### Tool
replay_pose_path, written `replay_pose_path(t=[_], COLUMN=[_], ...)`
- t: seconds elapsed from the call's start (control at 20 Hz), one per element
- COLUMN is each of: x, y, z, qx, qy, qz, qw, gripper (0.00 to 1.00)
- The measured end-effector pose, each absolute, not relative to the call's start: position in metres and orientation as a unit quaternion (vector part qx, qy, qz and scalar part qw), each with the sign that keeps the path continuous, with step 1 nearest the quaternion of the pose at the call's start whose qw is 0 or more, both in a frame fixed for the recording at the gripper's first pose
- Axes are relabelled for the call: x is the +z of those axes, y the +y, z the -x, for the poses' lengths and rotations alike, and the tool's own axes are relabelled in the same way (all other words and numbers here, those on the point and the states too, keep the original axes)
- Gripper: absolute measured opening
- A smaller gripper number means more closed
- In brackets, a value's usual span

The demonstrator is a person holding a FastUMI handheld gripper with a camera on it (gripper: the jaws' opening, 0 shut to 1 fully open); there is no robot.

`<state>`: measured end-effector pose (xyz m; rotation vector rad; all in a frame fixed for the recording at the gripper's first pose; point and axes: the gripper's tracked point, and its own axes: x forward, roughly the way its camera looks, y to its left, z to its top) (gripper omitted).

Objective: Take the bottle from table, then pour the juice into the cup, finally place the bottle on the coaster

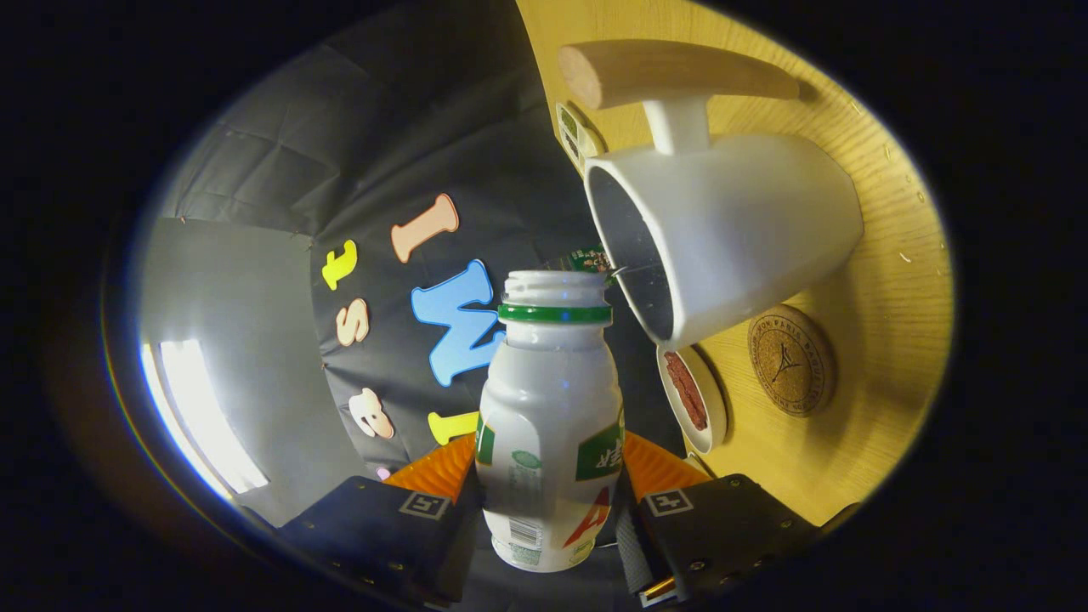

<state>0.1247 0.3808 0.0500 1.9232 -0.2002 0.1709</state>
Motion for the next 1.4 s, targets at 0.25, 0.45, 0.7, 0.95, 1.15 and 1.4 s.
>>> replay_pose_path(t=[0.25,0.45,0.7,0.95,1.15,1.4], x=[0.046,0.044,0.034,0.028,0.029,0.029], y=[0.382,0.383,0.380,0.384,0.389,0.389], z=[-0.128,-0.129,-0.130,-0.134,-0.135,-0.134], qx=[0.069,0.064,0.044,0.031,0.026,0.014], qy=[-0.079,-0.072,-0.057,-0.038,-0.025,-0.016], qz=[-0.811,-0.796,-0.754,-0.697,-0.633,-0.531], qw=[0.575,0.598,0.653,0.716,0.773,0.847], gripper=[0.68,0.68,0.68,0.68,0.68,0.69])
